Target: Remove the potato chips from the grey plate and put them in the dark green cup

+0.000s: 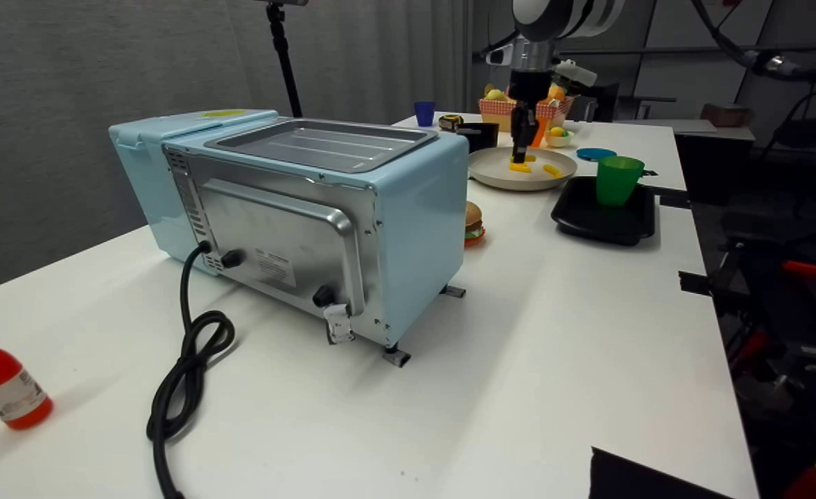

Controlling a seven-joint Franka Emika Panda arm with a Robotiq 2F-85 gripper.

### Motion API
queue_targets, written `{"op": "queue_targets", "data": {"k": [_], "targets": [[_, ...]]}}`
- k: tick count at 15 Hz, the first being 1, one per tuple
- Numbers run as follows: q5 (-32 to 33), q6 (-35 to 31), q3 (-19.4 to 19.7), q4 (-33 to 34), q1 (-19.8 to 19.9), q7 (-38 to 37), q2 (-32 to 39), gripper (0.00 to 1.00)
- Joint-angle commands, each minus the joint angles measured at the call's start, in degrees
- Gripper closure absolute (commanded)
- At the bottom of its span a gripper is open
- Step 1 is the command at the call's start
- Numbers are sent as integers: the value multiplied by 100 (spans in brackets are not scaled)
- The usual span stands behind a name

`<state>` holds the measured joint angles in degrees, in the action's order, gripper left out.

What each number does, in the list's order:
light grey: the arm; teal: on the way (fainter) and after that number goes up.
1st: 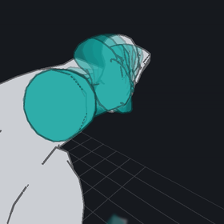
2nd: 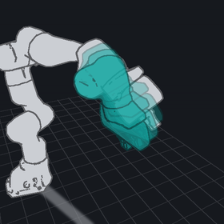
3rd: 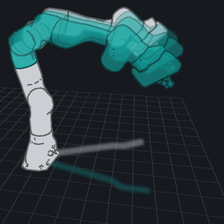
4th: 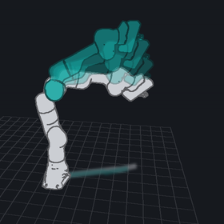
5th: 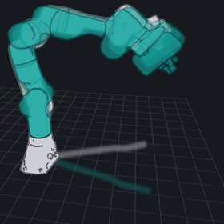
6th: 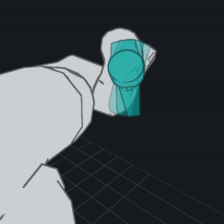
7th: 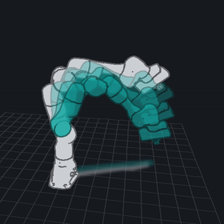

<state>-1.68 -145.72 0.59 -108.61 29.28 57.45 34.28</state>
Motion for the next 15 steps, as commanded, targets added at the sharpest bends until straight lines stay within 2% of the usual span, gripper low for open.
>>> {"op": "queue_targets", "data": {"k": [1, 7, 15], "targets": [[-125, 828, 2, -301, 85, 606, -582, 97], [-15, 2142, 434, -387, -60, 1210, -935, 97], [268, 3164, 853, -466, -204, 1777, -1099, 97]]}}
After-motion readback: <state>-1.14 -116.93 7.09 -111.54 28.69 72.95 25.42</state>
